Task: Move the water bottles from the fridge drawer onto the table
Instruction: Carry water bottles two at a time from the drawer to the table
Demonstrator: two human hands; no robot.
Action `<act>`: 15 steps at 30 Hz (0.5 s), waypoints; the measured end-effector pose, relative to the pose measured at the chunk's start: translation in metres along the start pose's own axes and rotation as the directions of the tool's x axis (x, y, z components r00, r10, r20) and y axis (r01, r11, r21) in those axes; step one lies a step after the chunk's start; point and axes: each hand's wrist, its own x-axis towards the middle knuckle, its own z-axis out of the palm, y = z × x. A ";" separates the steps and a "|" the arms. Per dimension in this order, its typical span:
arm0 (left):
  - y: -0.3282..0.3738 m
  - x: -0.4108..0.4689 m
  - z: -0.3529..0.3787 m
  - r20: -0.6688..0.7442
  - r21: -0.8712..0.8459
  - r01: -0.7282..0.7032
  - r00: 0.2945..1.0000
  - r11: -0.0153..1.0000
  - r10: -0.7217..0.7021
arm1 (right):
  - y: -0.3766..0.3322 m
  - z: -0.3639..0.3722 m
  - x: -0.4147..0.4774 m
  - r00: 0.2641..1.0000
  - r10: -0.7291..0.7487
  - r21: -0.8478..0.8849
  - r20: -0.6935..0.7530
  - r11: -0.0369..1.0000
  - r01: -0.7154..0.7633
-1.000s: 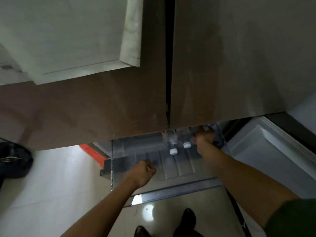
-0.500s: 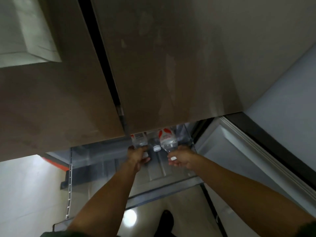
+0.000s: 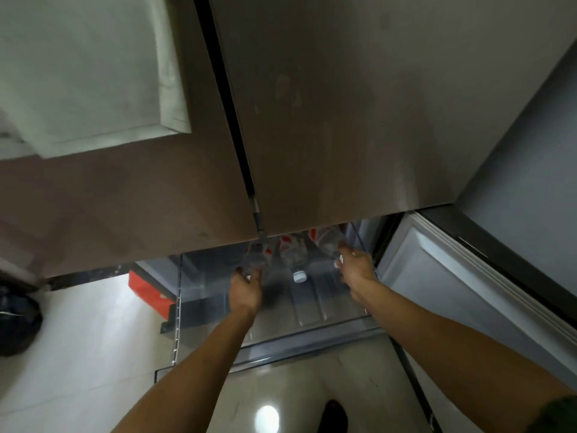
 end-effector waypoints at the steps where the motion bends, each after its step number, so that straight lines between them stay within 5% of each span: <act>1: 0.002 -0.003 -0.008 -0.021 0.053 -0.025 0.999 0.998 0.026 | -0.003 0.000 -0.006 0.999 -0.041 -0.024 -0.018 0.999 0.041; 6: 0.022 -0.027 -0.059 -0.127 0.240 -0.097 0.983 0.966 0.131 | -0.012 -0.012 -0.043 0.984 -0.171 -0.236 -0.043 0.959 0.156; 15: 0.014 -0.078 -0.151 -0.084 0.380 -0.310 0.927 0.872 0.366 | -0.036 -0.040 -0.154 0.903 -0.426 -0.405 -0.048 0.835 0.372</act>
